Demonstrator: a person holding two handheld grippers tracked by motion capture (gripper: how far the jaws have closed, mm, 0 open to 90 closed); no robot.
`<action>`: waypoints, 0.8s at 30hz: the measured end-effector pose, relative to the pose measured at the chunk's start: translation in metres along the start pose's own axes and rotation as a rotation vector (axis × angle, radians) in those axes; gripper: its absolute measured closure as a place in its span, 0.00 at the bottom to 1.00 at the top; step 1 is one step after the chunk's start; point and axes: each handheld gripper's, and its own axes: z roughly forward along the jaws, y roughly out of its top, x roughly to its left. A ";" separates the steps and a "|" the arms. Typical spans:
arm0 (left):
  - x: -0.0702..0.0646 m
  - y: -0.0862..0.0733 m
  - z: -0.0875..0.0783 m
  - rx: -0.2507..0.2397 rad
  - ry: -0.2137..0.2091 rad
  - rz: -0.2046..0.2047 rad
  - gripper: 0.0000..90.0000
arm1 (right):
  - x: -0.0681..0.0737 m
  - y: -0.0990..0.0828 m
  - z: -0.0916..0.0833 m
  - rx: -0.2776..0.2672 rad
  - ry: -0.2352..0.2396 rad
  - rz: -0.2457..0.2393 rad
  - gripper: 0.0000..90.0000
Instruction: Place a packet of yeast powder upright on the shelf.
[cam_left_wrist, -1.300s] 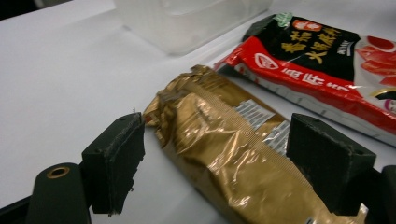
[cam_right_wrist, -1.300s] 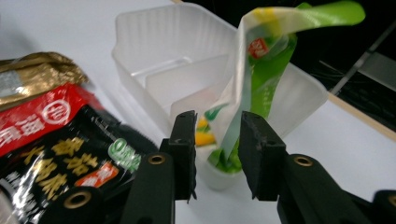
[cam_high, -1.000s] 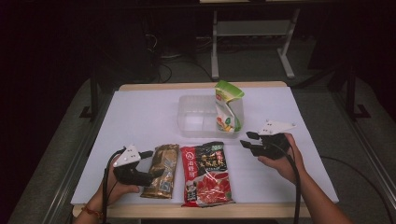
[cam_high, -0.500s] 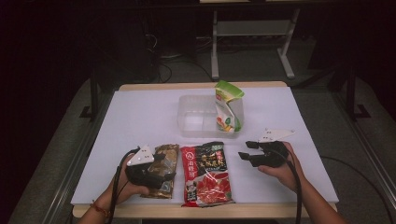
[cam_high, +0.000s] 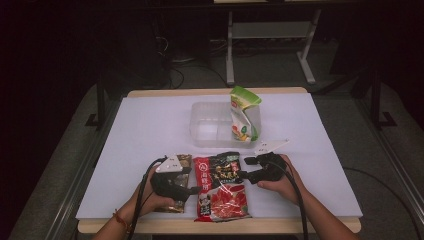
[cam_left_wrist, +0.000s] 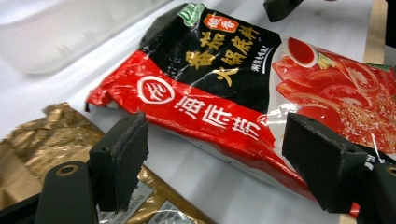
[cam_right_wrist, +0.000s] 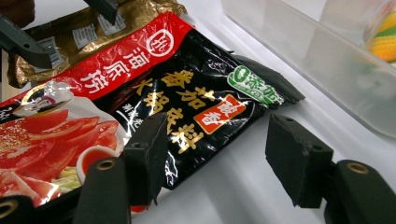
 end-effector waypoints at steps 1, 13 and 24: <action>0.001 -0.001 -0.003 -0.009 0.010 -0.004 0.24 | 0.000 0.000 -0.001 -0.003 0.001 0.002 0.43; 0.022 -0.022 -0.036 -0.026 0.144 -0.055 0.20 | 0.002 0.001 0.001 0.005 -0.001 -0.011 0.43; 0.040 -0.042 -0.032 0.019 0.193 -0.116 0.17 | 0.006 -0.001 0.005 0.026 0.005 -0.032 0.43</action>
